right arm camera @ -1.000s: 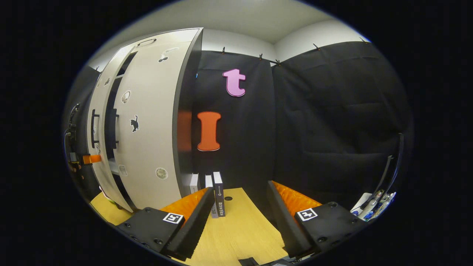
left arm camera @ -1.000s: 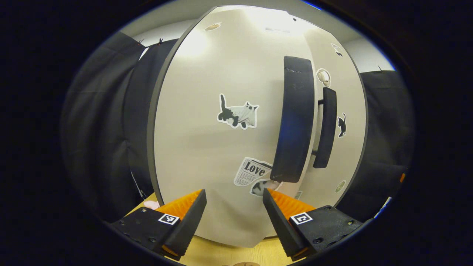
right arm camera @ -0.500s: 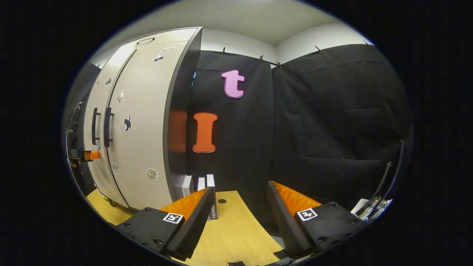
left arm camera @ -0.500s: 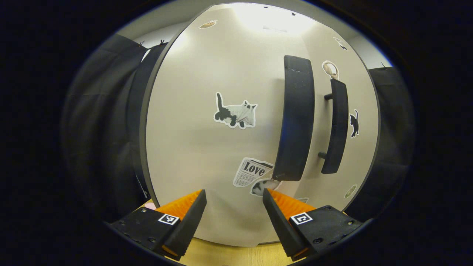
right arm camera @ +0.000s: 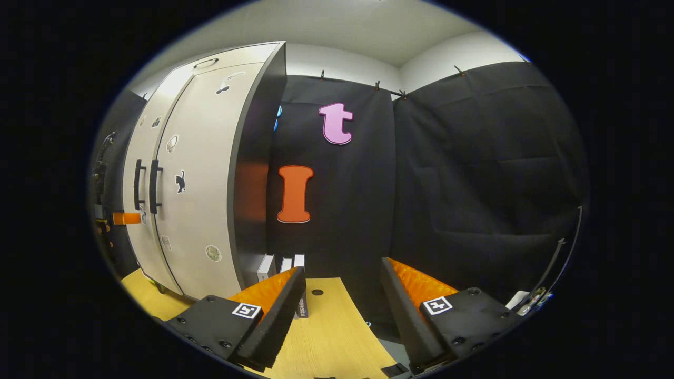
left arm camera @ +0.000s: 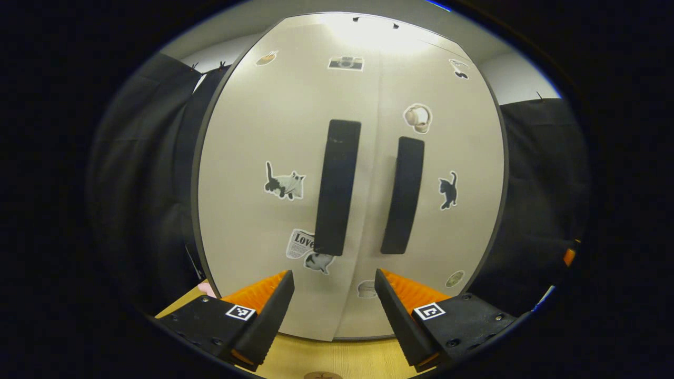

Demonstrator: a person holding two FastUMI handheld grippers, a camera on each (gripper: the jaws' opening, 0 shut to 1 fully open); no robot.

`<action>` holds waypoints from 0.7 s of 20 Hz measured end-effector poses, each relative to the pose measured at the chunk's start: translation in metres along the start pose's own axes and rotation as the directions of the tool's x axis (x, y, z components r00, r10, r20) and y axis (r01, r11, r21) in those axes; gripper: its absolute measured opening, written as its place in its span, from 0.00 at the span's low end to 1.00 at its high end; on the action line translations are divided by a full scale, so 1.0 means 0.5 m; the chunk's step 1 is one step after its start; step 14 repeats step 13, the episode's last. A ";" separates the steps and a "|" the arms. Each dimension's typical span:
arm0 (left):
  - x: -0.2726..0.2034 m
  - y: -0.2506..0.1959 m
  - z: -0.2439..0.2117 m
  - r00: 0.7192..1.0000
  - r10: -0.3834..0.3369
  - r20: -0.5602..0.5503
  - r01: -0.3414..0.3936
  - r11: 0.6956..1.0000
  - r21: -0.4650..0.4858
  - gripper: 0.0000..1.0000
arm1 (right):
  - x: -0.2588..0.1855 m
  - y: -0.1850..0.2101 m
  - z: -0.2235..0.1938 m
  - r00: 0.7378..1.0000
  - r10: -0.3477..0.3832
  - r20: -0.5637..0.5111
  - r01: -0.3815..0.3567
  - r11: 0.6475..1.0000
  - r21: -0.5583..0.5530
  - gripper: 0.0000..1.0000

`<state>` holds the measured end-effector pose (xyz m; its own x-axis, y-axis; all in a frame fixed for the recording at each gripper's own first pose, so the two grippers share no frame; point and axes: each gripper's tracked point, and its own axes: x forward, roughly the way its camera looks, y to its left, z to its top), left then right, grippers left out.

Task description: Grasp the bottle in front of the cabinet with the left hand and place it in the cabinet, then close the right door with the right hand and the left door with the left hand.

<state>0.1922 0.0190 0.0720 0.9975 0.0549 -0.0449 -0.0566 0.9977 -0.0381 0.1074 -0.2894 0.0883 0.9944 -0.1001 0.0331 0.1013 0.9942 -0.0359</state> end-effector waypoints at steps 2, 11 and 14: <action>-0.032 -0.034 0.028 1.000 -0.020 0.020 0.019 1.000 0.008 0.94 | 0.000 -0.009 0.011 1.000 0.017 0.010 -0.017 1.000 0.003 0.95; -0.177 -0.161 0.105 0.994 -0.054 0.100 0.054 0.999 -0.001 0.94 | -0.017 -0.050 0.049 0.995 0.090 0.052 -0.090 0.996 0.010 0.89; -0.203 -0.176 0.111 0.992 -0.056 0.114 0.057 0.998 -0.013 0.94 | -0.022 -0.057 0.054 0.993 0.102 0.061 -0.103 0.995 0.013 0.89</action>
